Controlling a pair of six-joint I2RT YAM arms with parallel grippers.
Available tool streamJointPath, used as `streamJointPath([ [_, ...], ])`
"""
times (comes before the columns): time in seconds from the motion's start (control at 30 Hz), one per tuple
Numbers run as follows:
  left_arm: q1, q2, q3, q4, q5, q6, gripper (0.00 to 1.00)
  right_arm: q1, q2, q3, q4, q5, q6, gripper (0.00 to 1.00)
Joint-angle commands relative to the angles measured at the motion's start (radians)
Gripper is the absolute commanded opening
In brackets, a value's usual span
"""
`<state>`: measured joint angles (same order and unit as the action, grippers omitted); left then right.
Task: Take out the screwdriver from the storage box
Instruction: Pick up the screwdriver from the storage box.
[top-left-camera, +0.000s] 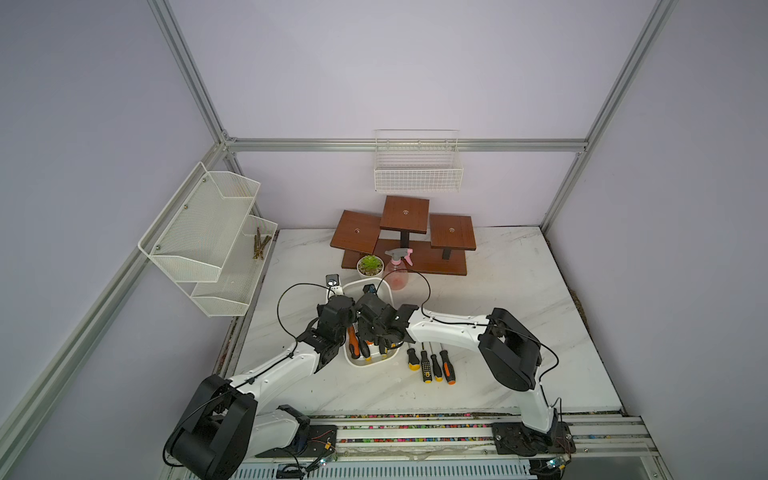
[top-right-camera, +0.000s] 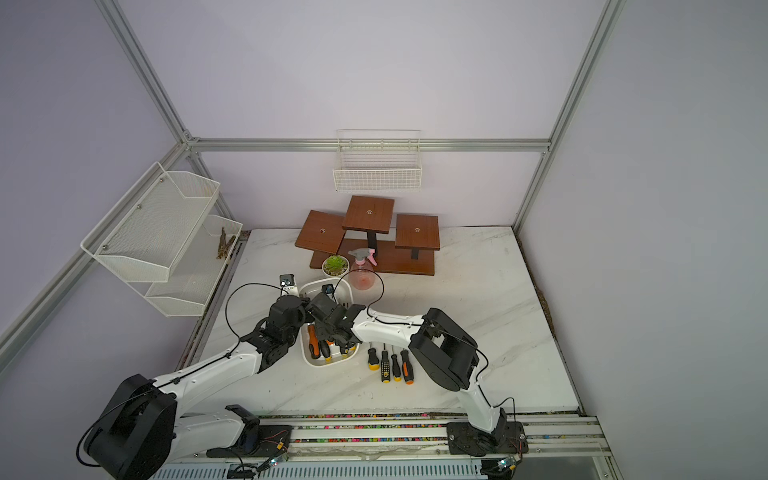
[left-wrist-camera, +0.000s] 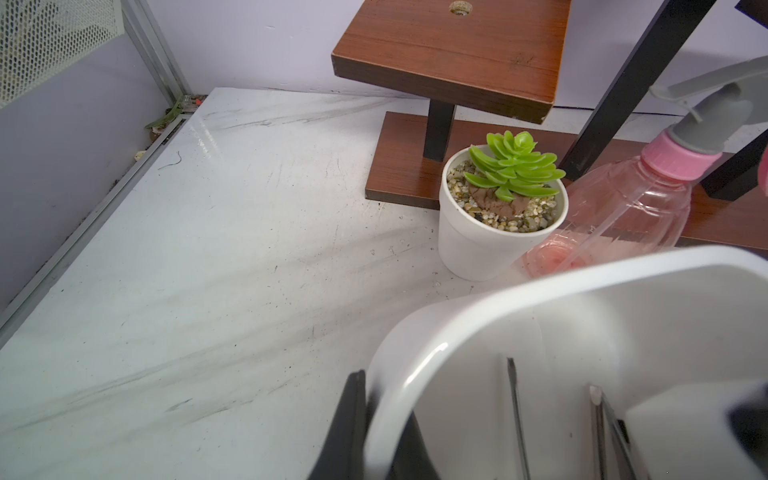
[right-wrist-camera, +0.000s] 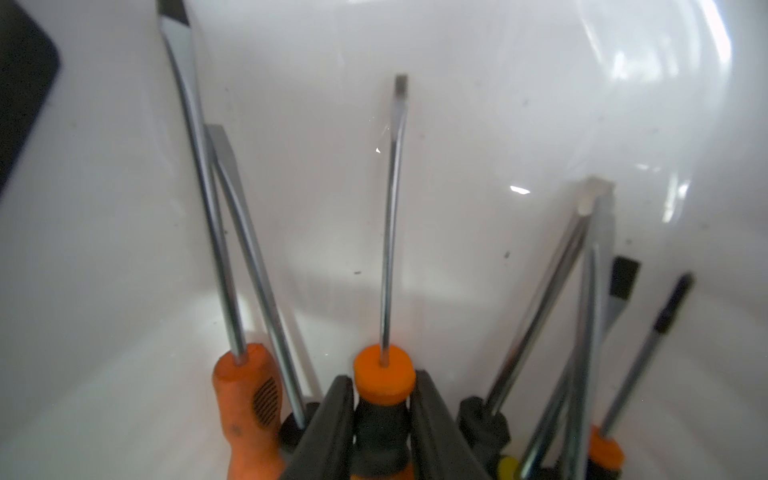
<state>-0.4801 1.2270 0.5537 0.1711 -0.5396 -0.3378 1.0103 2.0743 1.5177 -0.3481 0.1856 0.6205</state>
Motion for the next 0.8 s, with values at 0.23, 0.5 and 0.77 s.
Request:
streamJointPath([
  [0.23, -0.005, 0.004, 0.04, 0.049, -0.003, 0.008, 0.0, -0.028, 0.046, -0.037, 0.046, -0.016, 0.018, 0.13],
  [0.5, -0.004, 0.006, 0.045, 0.041, 0.001, 0.011, 0.0, -0.028, 0.032, -0.066, 0.127, -0.097, 0.046, 0.0],
  [0.77, -0.005, 0.012, 0.05, 0.037, -0.008, 0.005, 0.0, -0.017, -0.05, -0.068, 0.101, -0.105, -0.002, 0.0],
])
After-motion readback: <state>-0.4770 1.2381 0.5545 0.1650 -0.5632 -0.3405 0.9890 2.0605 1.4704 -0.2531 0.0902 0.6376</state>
